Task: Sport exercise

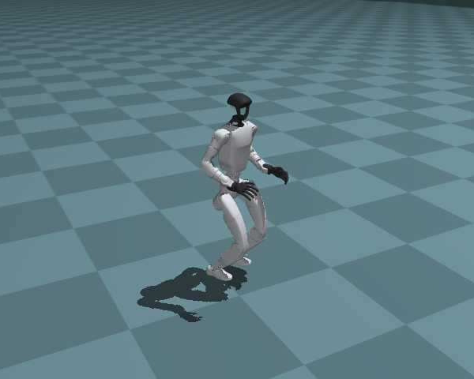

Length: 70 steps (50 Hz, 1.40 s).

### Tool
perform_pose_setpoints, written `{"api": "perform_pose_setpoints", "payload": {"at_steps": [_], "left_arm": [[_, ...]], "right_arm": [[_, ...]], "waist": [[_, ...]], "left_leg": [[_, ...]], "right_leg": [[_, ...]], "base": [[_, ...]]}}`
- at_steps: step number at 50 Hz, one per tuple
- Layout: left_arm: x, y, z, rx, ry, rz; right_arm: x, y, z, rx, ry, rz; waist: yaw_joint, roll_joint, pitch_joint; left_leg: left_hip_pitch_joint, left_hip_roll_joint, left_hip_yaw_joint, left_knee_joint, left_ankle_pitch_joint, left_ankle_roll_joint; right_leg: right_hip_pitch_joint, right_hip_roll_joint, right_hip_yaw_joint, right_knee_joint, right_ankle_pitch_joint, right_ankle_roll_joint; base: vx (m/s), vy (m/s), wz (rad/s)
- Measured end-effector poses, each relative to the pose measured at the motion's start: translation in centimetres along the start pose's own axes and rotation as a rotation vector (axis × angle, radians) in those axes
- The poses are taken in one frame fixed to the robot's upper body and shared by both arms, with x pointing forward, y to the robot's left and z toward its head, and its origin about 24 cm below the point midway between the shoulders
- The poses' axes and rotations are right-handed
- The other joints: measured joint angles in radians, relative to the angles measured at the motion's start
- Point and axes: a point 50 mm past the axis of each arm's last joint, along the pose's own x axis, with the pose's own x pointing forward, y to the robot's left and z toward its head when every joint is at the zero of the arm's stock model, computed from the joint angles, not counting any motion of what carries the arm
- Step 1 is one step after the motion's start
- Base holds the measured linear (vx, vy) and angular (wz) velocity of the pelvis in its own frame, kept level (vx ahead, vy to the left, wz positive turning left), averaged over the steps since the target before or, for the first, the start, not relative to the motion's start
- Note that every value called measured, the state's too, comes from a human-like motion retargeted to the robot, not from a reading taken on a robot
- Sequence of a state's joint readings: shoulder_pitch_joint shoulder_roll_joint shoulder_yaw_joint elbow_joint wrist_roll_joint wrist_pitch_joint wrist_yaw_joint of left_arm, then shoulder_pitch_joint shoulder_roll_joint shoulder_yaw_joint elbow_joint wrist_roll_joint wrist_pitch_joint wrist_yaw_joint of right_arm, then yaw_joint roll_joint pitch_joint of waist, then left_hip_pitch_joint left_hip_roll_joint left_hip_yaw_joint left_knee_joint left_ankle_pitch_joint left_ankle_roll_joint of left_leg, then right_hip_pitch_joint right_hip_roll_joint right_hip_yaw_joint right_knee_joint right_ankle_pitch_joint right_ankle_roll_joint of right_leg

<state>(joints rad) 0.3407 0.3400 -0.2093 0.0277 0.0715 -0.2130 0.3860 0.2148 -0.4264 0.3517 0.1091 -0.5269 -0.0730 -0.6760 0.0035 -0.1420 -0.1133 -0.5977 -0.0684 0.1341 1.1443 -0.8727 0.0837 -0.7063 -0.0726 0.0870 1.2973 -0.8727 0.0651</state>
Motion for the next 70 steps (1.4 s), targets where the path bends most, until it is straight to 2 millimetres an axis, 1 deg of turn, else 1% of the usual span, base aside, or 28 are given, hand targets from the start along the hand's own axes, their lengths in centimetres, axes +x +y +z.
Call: {"api": "perform_pose_setpoints", "payload": {"at_steps": [2, 5, 8, 11, 12, 16, 17, 20, 22, 23, 27, 30, 33, 37, 38, 41, 42, 43, 45, 47, 50, 53, 55, 57, 60, 63, 66, 70], "left_arm": [[0.2, 0.3, 0.7, 0.006, -0.031, -0.006], [0.3, 0.1, 1.0, 0.047, -0.053, -0.04], [0.1, -0.2, 0.7, 0.097, -0.05, -0.066], [0.1, -0.8, 0.1, 0.139, -0.044, -0.059], [0.0, -1.1, -0.2, 0.15, -0.036, -0.051], [-0.9, -1.6, -2.6, 0.198, 0.065, -0.009], [-0.9, -1.6, -3.1, 0.2, 0.085, -0.002], [-0.1, 0.0, -2.9, 0.204, 0.067, 0.034], [-0.2, 0.9, -2.5, 0.226, 0.042, 0.044], [0.0, 1.5, -2.1, 0.244, 0.022, 0.049], [0.0, 2.7, -1.4, 0.307, -0.02, 0.039], [0.0, 2.8, -1.6, 0.333, -0.02, 0.028], [-0.3, 2.7, -2.1, 0.346, 0.002, 0.024], [-0.4, 2.3, -3.3, 0.342, 0.053, 0.069], [-0.4, 2.0, -3.7, 0.342, 0.075, 0.086], [-1.9, 0.1, -6.5, 0.34, 0.236, 0.088], [-2.4, -0.5, -7.6, 0.338, 0.302, 0.077], [-2.5, -1.2, -8.6, 0.325, 0.364, 0.063], [-4.0, -2.3, -10.2, 0.306, 0.474, 0.02], [-4.6, -2.2, -11.0, 0.296, 0.534, -0.015], [-5.5, -2.6, -11.6, 0.279, 0.576, -0.077], [-5.2, -2.5, -11.5, 0.277, 0.564, -0.136], [-5.0, -2.5, -11.3, 0.285, 0.545, -0.175], [-4.5, -2.6, -11.2, 0.301, 0.524, -0.203], [-3.9, -2.6, -10.9, 0.325, 0.492, -0.216], [-2.7, -2.8, -10.4, 0.356, 0.449, -0.199], [-1.8, -2.6, -10.2, 0.395, 0.426, -0.158], [-2.8, -2.5, -11.2, 0.379, 0.497, -0.122]], "right_arm": [[-0.1, -0.2, 0.1, 0.006, -0.019, 0.019], [-0.5, -0.5, 0.0, 0.005, -0.032, 0.055], [-0.6, -0.6, -0.2, 0.001, -0.038, 0.061], [-0.1, -0.9, -0.1, -0.009, -0.053, 0.028], [0.0, -0.7, 0.0, -0.013, -0.057, 0.015], [-0.2, 0.6, 0.5, -0.018, -0.057, -0.007], [-0.1, 0.8, 0.8, -0.008, -0.059, -0.008], [1.4, 0.0, 2.1, 0.034, -0.105, -0.043], [1.7, -0.6, 2.7, 0.05, -0.135, -0.065], [2.1, -1.0, 3.0, 0.051, -0.155, -0.078], [2.5, -1.8, 3.6, 0.055, -0.198, -0.074], [2.7, -2.0, 3.4, 0.046, -0.204, -0.066], [3.0, -2.4, 2.8, 0.02, -0.182, -0.087], [3.2, -1.8, 1.9, -0.026, -0.135, -0.093], [3.2, -1.3, 1.5, -0.047, -0.114, -0.081], [1.2, 1.8, -0.7, -0.111, 0.021, 0.045], [0.4, 3.0, -1.7, -0.13, 0.075, 0.104], [-0.1, 4.2, -2.4, -0.141, 0.127, 0.16], [-2.3, 5.9, -4.0, -0.159, 0.233, 0.27], [-3.8, 6.2, -5.8, -0.171, 0.33, 0.337], [-6.6, 6.3, -8.0, -0.186, 0.471, 0.392], [-8.6, 5.7, -9.7, -0.216, 0.576, 0.399], [-9.7, 5.1, -10.7, -0.234, 0.629, 0.398], [-10.3, 4.6, -11.4, -0.25, 0.659, 0.387], [-11.2, 3.8, -12.3, -0.286, 0.693, 0.376], [-11.0, 3.3, -12.9, -0.336, 0.695, 0.368], [-10.5, 3.3, -13.1, -0.391, 0.674, 0.373], [-10.7, 4.3, -12.7, -0.393, 0.674, 0.406]], "waist": [[0.017, 0.012, 0.02], [0.027, 0.026, 0.003], [0.017, 0.03, -0.002], [-0.007, 0.015, -0.01], [-0.022, 0.001, -0.037], [-0.084, -0.025, -0.261], [-0.091, -0.024, -0.271], [-0.045, -0.005, -0.065], [-0.017, 0.013, 0.015], [-0.009, 0.02, 0.032], [0.003, 0.031, 0.018], [0.014, 0.041, 0.004], [0.021, 0.046, 0.003], [0.042, 0.048, 0.005], [0.044, 0.045, -0.014], [0.021, 0.025, -0.193], [0.01, 0.017, -0.219], [0.004, 0.01, -0.186], [0.002, 0.003, -0.172], [0.023, 0.015, -0.064], [0.039, 0.032, 0.005], [0.028, 0.037, 0.003], [0.022, 0.041, -0.012], [0.015, 0.049, -0.02], [-0.002, 0.055, -0.022], [-0.026, 0.039, -0.024], [-0.054, 0.009, -0.065], [-0.071, -0.011, -0.14]], "left_leg": [[0.073, 0.026, 0.001, -0.052, 0.062, -0.041], [0.078, 0.044, -0.002, -0.096, 0.149, -0.085], [0.045, 0.049, -0.009, -0.045, 0.113, -0.074], [-0.021, 0.027, -0.016, 0.002, 0.013, -0.03], [-0.077, 0.014, -0.01, -0.003, 0.0, -0.011], [-0.396, 0.008, 0.019, -0.013, 0.0, 0.041], [-0.409, 0.012, 0.017, -0.007, 0.0, 0.042], [-0.167, 0.057, -0.011, 0.017, 0.0, 0.003], [-0.024, 0.091, -0.021, 0.05, 0.016, -0.054], [0.019, 0.105, -0.025, 0.019, 0.063, -0.077], [0.032, 0.135, -0.026, -0.062, 0.275, -0.154], [0.001, 0.139, -0.041, -0.048, 0.3, -0.165], [-0.031, 0.147, -0.049, 0.005, 0.228, -0.146], [-0.115, 0.177, -0.05, 0.123, 0.0, -0.081], [-0.171, 0.188, -0.045, 0.103, 0.0, -0.058], [-0.419, 0.196, -0.022, 0.081, 0.0, -0.001], [-0.452, 0.189, -0.015, 0.078, 0.0, 0.011], [-0.415, 0.177, -0.009, 0.067, 0.0, 0.017], [-0.355, 0.165, 0.005, 0.042, 0.0, 0.013], [-0.186, 0.164, 0.005, 0.044, 0.0, -0.016], [-0.005, 0.153, 0.009, 0.018, 0.041, -0.077], [0.064, 0.133, 0.027, -0.078, 0.174, -0.117], [0.073, 0.12, 0.037, -0.111, 0.222, -0.129], [0.074, 0.112, 0.042, -0.114, 0.218, -0.119], [0.067, 0.107, 0.055, -0.071, 0.145, -0.086], [0.046, 0.074, 0.067, -0.053, 0.013, -0.027], [-0.046, 0.048, 0.097, -0.129, 0.0, 0.041], [-0.124, 0.032, 0.126, -0.142, 0.0, 0.077]], "right_leg": [[0.078, 0.027, -0.014, -0.086, 0.101, 0.03], [0.084, 0.048, -0.033, -0.156, 0.208, 0.063], [0.049, 0.054, -0.04, -0.114, 0.18, 0.045], [-0.025, 0.036, -0.031, -0.03, 0.036, -0.001], [-0.088, 0.022, -0.022, -0.011, 0.0, -0.017], [-0.43, 0.026, 0.018, 0.006, 0.0, -0.052], [-0.443, 0.03, 0.016, 0.014, 0.0, -0.054], [-0.174, 0.078, -0.011, -0.009, 0.0, -0.052], [-0.008, 0.128, -0.013, -0.029, 0.015, -0.022], [0.043, 0.139, -0.016, -0.076, 0.059, -0.005], [0.078, 0.136, -0.031, -0.192, 0.241, 0.051], [0.053, 0.13, -0.031, -0.186, 0.264, 0.052], [0.026, 0.124, -0.013, -0.134, 0.21, 0.03], [-0.063, 0.148, 0.012, -0.033, 0.0, -0.039], [-0.125, 0.153, 0.015, -0.045, 0.0, -0.055], [-0.386, 0.154, 0.027, -0.036, 0.0, -0.074], [-0.425, 0.146, 0.031, -0.023, 0.0, -0.074], [-0.395, 0.134, 0.034, -0.018, 0.0, -0.074], [-0.345, 0.121, 0.042, -0.023, 0.0, -0.068], [-0.176, 0.125, 0.042, -0.031, 0.0, -0.056], [0.01, 0.118, 0.034, -0.056, 0.004, -0.026], [0.077, 0.102, 0.029, -0.15, 0.131, 0.019], [0.081, 0.099, 0.031, -0.187, 0.187, 0.044], [0.073, 0.104, 0.035, -0.197, 0.196, 0.049], [0.046, 0.119, 0.056, -0.155, 0.154, 0.036], [-0.008, 0.11, 0.083, -0.07, 0.018, 0.001], [-0.141, 0.084, 0.107, -0.069, 0.0, -0.026], [-0.243, 0.059, 0.116, -0.038, 0.0, -0.036]], "base": [[0.2, -0.05, -0.36], [0.06, -0.03, -0.11], [-0.01, -0.05, 0.12], [-0.09, -0.07, 0.52], [-0.22, -0.09, 0.84], [-0.11, -0.08, 0.59], [0.02, -0.08, 0.05], [0.09, -0.06, -0.74], [0.25, -0.03, -0.71], [0.18, -0.03, -0.41], [0.03, -0.02, -0.11], [-0.02, -0.01, -0.02], [-0.07, -0.03, 0.03], [-0.15, -0.04, -0.01], [-0.28, -0.07, 0.0], [-0.15, -0.06, 0.25], [-0.04, -0.02, 0.58], [-0.01, -0.01, 0.46], [0.06, 0.01, 0.19], [0.16, 0.04, -0.17], [0.26, 0.03, -0.03], [0.13, 0.01, 0.18], [0.06, 0.0, 0.11], [0.0, 0.0, 0.0], [0.0, 0.0, 0.0], [-0.04, -0.02, 0.39], [-0.19, -0.04, 0.5], [0.04, 0.0, 0.27]]}}
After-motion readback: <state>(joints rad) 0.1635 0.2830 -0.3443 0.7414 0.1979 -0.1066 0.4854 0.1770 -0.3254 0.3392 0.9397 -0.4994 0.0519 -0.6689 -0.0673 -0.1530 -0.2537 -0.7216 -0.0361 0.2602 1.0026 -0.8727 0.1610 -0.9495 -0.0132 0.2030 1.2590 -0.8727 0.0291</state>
